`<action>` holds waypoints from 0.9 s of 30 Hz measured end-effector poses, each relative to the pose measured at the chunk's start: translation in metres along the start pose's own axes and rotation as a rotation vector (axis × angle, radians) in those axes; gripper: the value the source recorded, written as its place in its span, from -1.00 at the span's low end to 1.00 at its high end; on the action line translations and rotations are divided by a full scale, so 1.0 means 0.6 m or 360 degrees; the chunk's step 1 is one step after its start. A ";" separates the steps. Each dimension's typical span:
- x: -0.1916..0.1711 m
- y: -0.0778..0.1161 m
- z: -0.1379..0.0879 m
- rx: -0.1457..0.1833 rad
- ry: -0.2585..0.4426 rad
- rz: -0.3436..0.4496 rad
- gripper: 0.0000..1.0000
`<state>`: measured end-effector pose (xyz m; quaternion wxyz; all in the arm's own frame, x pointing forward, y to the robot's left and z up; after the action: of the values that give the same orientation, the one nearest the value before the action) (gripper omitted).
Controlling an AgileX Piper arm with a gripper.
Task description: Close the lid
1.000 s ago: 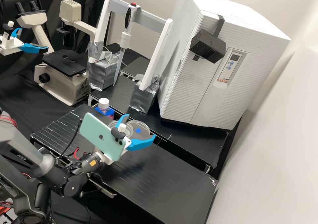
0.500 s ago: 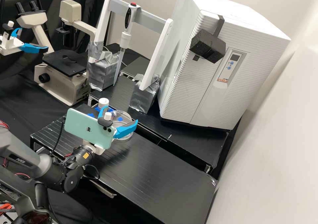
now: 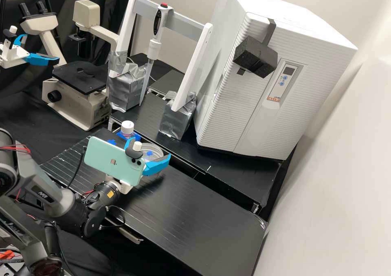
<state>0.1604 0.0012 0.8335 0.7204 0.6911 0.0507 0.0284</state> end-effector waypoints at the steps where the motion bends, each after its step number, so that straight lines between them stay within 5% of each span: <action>1: 0.001 -0.001 0.002 0.0004 -0.0008 -0.0003 -1.00; 22: 0.004 0.001 0.015 0.0052 -0.0065 0.0037 -1.00; 27: -0.001 0.003 0.014 0.0125 -0.0045 0.0017 -1.00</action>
<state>0.1609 -0.0068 0.8356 0.6932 0.7194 0.0378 0.0205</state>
